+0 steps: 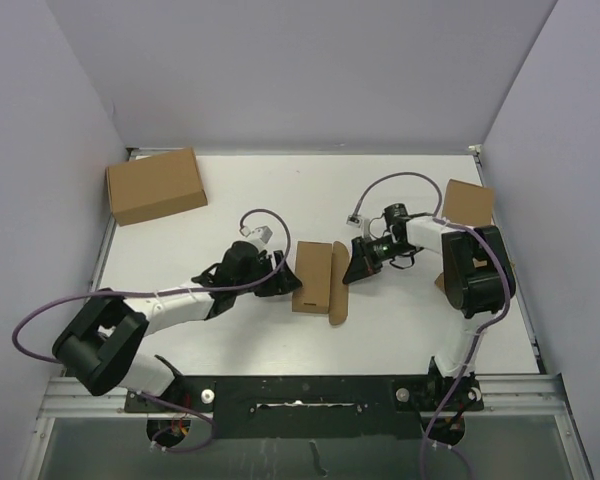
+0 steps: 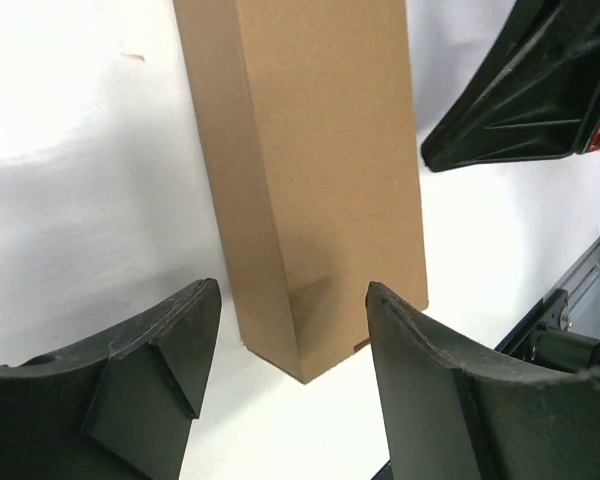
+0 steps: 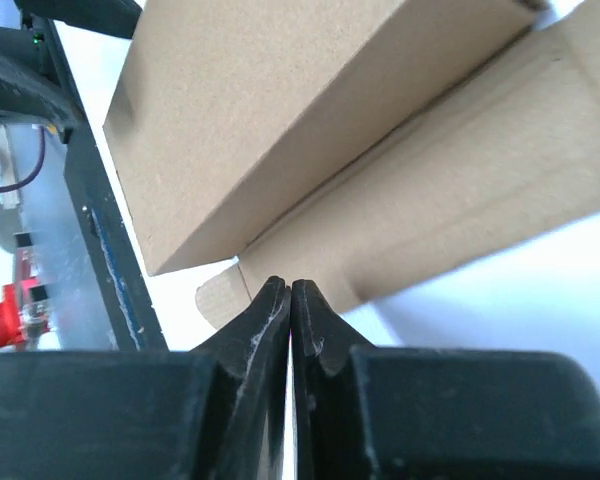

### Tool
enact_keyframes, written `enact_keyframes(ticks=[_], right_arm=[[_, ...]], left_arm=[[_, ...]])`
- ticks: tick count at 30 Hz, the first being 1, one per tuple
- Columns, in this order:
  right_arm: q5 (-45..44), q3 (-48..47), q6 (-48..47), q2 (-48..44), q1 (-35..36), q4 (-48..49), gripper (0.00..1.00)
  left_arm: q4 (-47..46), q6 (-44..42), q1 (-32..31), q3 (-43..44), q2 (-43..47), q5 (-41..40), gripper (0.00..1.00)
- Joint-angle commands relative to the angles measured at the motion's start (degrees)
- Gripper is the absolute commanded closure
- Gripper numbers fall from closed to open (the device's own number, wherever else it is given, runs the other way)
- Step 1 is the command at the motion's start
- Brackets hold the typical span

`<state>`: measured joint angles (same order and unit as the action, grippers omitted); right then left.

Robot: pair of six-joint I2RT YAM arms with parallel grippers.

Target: Fold the paper box

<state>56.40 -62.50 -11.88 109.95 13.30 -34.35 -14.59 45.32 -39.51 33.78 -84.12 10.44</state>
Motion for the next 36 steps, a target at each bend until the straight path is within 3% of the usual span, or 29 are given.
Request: enact_keyframes(ticks=[1,6,8,15,18,26,36], right_arm=[[-0.08,-2.57,-9.24,-8.48,-1.43,-4.91,0.96],[3.11,0.78,-19.1,-18.1,-0.9,-4.99,0.91],[5.39,4.15,-25.26,-23.25,-0.78,-4.37,0.85],[14.18,15.48,-54.26,-39.85,-1.81,-7.42,0.55],[16.4,16.34,-60.02,-41.52,-1.95,-10.45,0.41],[16.35,14.31,-72.46,-37.02,-2.04,-19.98,0.17],[15.56,14.17,-73.22,-37.33,-2.61,-20.83,0.09]], left_arm=[[3.19,-5.23,1.35,-0.3,9.76,-3.63,0.41],[3.57,-9.53,2.12,-2.64,19.49,-5.65,0.4],[1.8,-10.28,2.63,-4.69,23.66,-5.84,0.37],[-11.0,-4.37,7.47,-17.96,35.7,-0.5,0.03],[-13.61,-2.28,9.25,-20.45,36.62,1.82,0.02],[-16.15,-0.98,9.46,-21.39,33.31,5.11,0.02],[-26.73,3.19,11.02,-23.63,25.36,7.65,0.02]])
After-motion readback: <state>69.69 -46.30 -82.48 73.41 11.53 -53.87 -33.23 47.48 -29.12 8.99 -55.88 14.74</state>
